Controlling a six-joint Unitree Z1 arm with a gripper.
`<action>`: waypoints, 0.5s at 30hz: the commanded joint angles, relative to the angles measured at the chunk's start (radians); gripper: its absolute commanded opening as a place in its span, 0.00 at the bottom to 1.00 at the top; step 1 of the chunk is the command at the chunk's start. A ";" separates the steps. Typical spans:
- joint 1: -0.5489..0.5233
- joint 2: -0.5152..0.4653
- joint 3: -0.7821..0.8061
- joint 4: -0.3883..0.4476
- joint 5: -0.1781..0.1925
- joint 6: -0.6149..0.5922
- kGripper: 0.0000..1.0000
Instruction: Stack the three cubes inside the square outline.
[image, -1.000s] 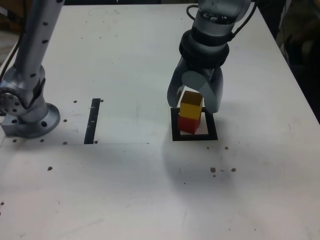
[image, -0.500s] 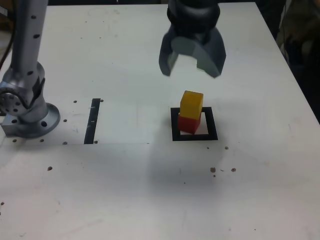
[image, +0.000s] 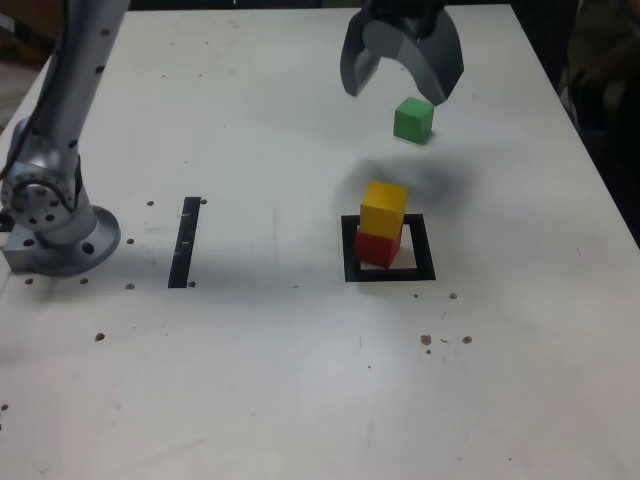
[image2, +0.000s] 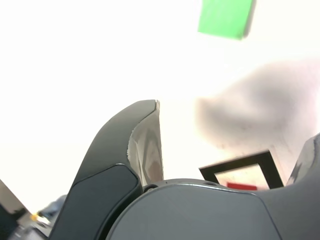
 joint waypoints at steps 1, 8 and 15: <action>0.050 0.022 -0.030 -0.004 0.011 0.063 1.00; 0.120 0.094 -0.077 -0.045 0.039 0.164 0.99; 0.114 0.160 -0.057 -0.109 0.016 0.168 0.99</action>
